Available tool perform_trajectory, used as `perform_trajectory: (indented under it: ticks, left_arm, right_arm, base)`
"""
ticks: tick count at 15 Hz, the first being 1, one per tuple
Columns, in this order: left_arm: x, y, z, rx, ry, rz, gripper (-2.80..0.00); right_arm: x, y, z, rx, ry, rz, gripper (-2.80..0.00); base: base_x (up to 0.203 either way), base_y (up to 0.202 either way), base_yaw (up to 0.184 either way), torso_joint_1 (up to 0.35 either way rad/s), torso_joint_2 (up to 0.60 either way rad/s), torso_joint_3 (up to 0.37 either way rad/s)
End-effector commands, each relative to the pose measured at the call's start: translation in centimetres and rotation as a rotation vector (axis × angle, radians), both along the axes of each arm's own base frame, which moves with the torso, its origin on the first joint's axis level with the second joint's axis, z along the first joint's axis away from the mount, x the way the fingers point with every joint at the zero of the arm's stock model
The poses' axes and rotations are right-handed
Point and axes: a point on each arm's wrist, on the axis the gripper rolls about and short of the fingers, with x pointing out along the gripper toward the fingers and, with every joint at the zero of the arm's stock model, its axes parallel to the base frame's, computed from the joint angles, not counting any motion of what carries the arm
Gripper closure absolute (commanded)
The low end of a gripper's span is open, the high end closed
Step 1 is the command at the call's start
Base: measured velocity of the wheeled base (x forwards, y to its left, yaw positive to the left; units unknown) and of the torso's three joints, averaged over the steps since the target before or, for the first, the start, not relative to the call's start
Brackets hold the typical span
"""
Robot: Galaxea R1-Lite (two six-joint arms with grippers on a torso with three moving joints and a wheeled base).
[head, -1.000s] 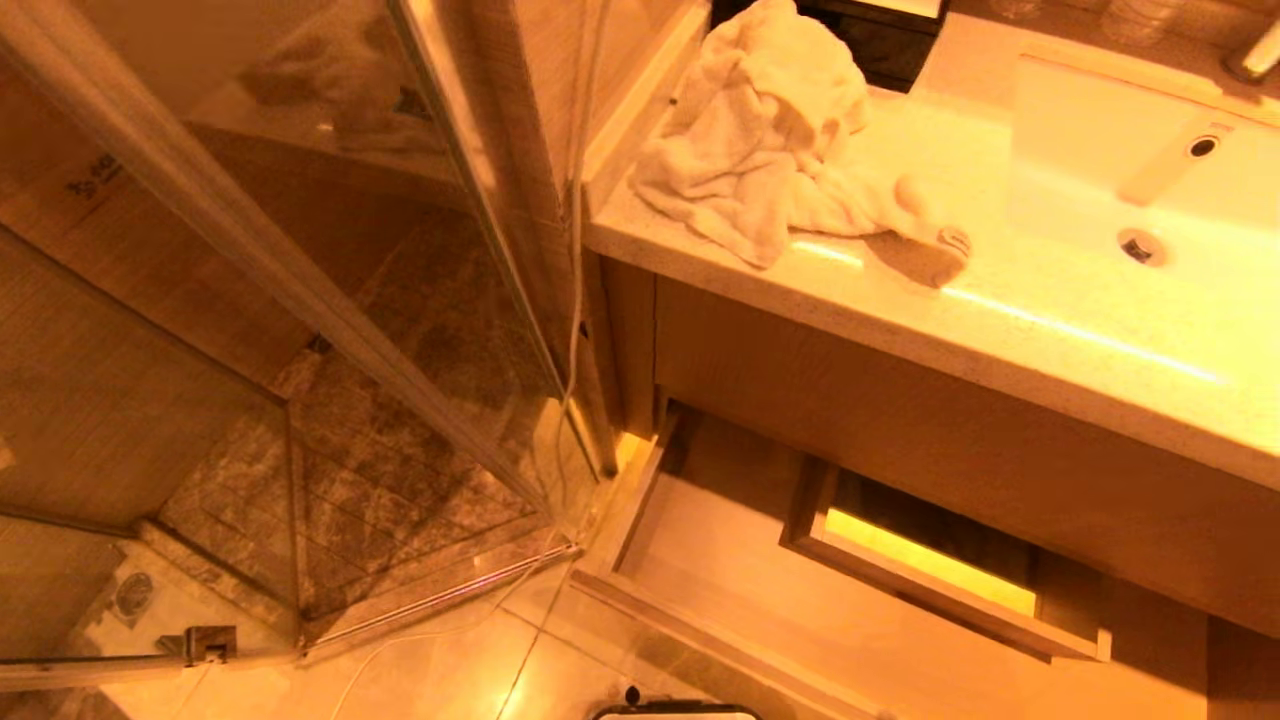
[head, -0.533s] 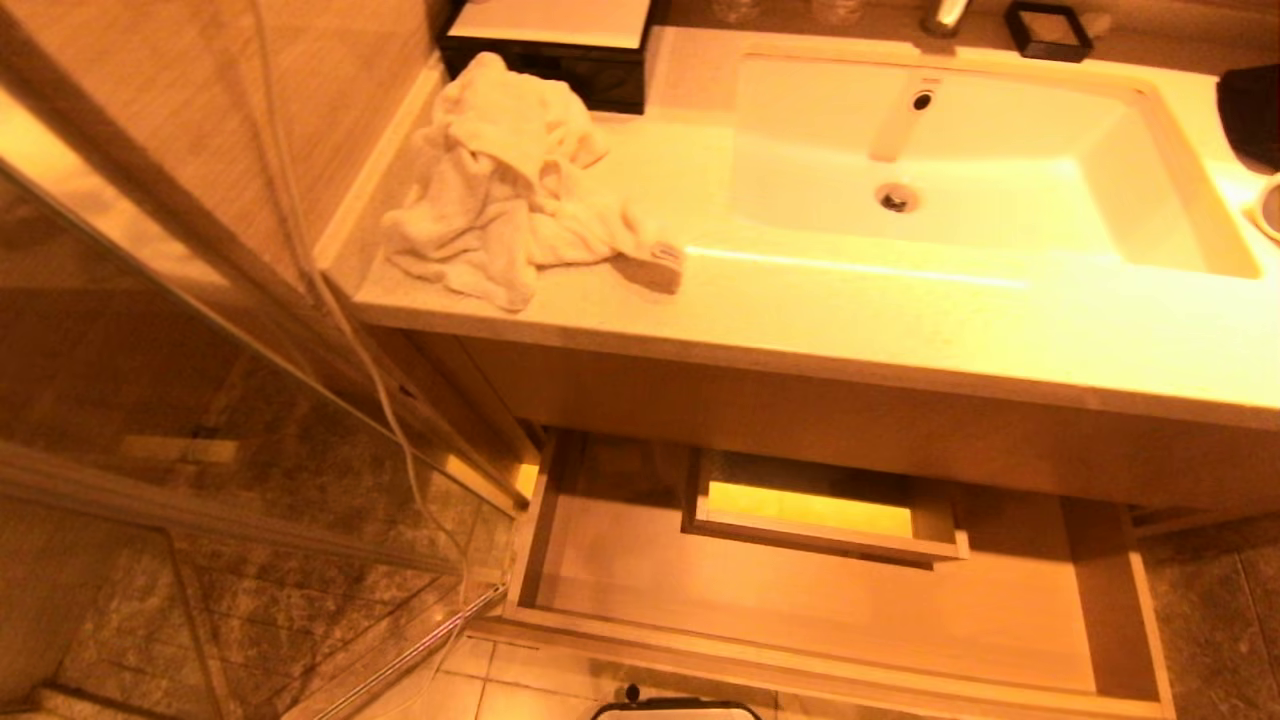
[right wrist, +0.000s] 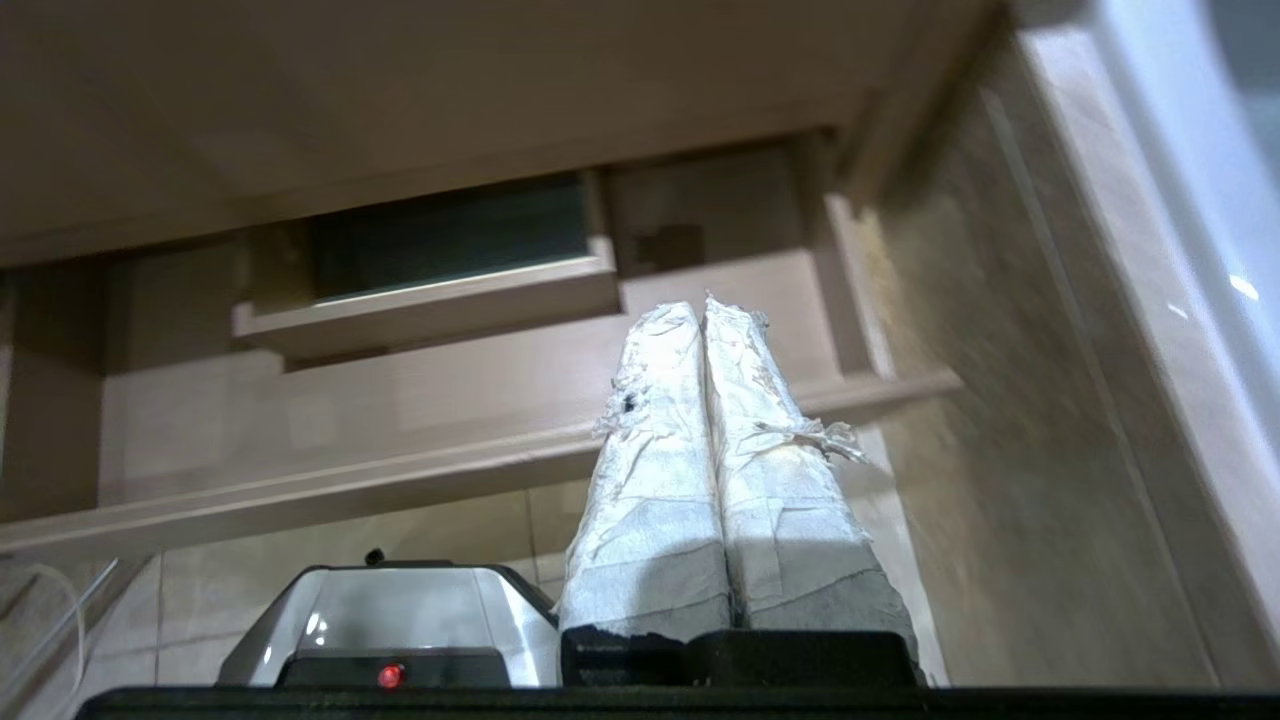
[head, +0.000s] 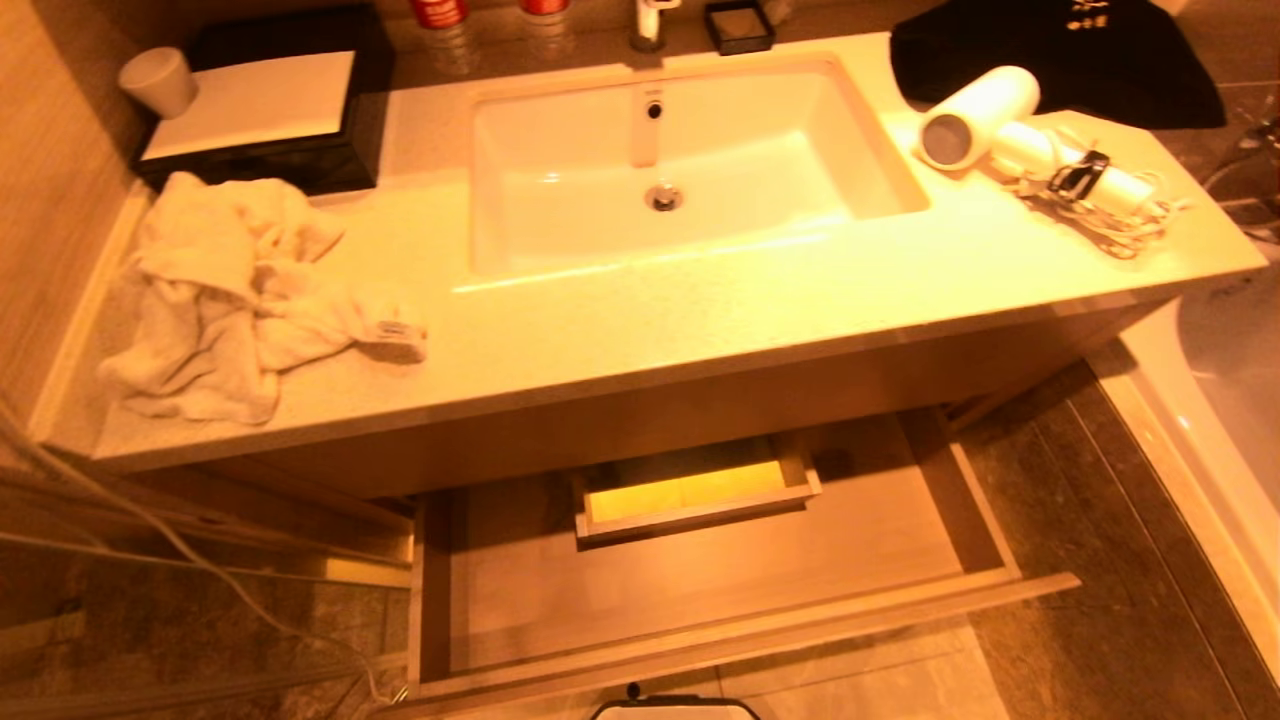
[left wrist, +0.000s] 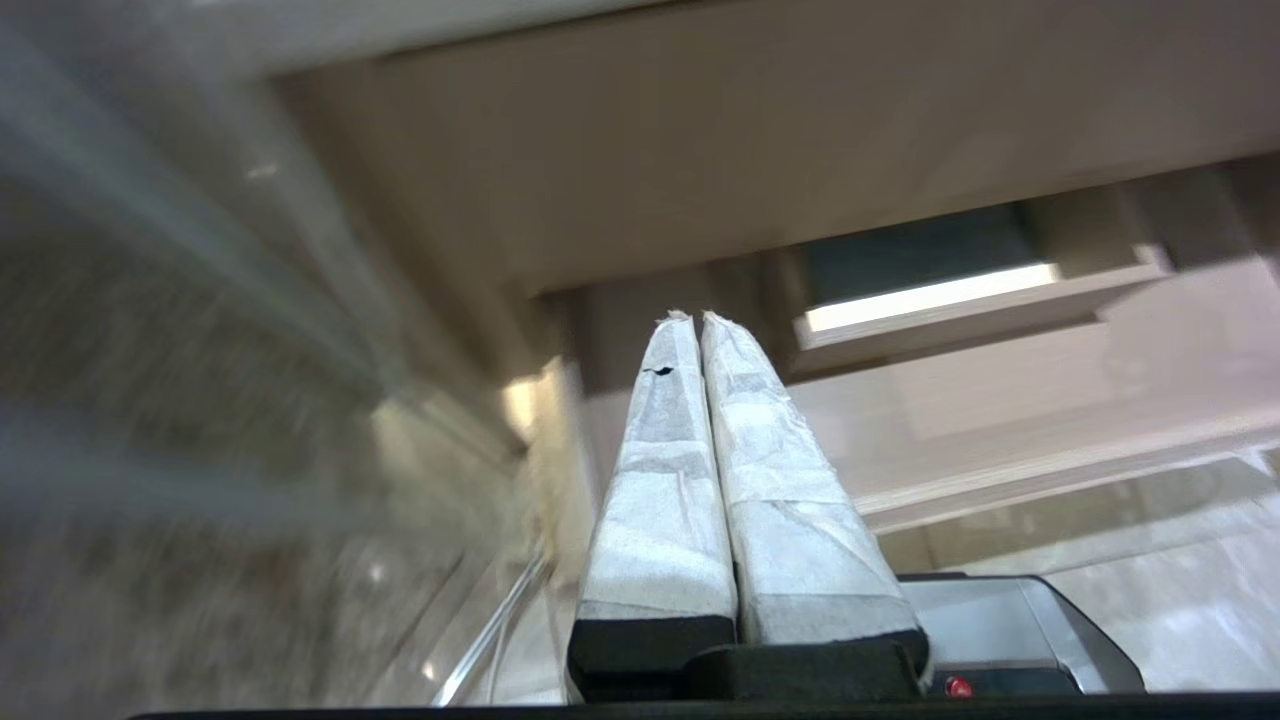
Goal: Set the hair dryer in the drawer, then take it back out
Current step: Pick up the hairdryer
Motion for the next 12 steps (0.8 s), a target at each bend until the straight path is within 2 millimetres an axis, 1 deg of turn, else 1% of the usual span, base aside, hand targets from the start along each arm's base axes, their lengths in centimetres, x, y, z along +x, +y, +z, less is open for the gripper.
perform_trajectory:
  ticks: [1, 4, 12]
  left_arm:
    - [-0.01, 0.00, -0.03, 0.000, 0.000, 0.000, 0.00]
    - [-0.01, 0.00, 0.00, 0.000, -0.001, 0.000, 0.00]
    - [-0.01, 0.00, 0.00, 0.000, -0.001, 0.000, 0.00]
  right_arm:
    - [0.01, 0.00, 0.00, 0.000, 0.001, 0.001, 0.00]
    - [0.01, 0.00, 0.00, -0.002, 0.002, 0.001, 0.00]
    - [0.01, 0.00, -0.01, -0.011, 0.003, 0.001, 0.00]
  base:
    - [0.002, 0.011, -0.172, 0.106, -0.23, -0.090]
    - [0.002, 0.008, -0.131, 0.028, -0.03, -0.018]
    - [0.000, 0.000, 0.000, 0.000, 0.00, 0.000]
